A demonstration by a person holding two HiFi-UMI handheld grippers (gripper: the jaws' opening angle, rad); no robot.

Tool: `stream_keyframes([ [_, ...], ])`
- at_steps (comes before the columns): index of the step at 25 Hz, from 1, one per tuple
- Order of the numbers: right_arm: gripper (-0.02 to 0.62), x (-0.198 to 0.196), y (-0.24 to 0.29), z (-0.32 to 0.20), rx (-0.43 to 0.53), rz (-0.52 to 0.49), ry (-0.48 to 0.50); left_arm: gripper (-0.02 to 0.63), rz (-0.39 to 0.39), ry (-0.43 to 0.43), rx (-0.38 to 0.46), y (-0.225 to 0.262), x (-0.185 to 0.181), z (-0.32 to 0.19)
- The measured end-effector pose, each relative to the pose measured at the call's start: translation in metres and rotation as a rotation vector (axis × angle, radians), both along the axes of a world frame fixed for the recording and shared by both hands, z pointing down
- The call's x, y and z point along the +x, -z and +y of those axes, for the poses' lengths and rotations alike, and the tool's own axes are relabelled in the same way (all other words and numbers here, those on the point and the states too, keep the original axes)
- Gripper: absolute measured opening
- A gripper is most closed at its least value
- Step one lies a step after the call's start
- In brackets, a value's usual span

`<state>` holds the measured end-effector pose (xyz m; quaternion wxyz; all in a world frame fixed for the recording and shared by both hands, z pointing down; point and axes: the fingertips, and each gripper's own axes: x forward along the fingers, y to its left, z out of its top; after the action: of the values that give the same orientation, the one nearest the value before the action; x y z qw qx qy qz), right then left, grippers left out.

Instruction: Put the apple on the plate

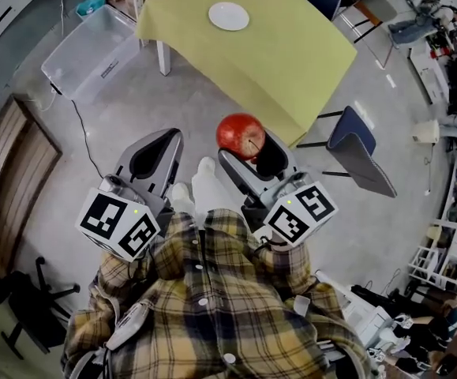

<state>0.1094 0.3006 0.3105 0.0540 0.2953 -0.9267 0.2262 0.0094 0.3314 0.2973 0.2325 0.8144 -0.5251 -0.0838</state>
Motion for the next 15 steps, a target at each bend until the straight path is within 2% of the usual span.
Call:
stream_keyframes([
  [9, 0.370, -0.027, -0.004, -0.060, 0.014, 0.003, 0.034, 0.008, -0.024, 0.046, 0.013, -0.003, -0.031, -0.049],
  [15, 0.370, -0.042, -0.003, -0.109, 0.015, -0.002, 0.055, 0.008, -0.020, 0.069, 0.023, 0.000, -0.045, -0.100],
])
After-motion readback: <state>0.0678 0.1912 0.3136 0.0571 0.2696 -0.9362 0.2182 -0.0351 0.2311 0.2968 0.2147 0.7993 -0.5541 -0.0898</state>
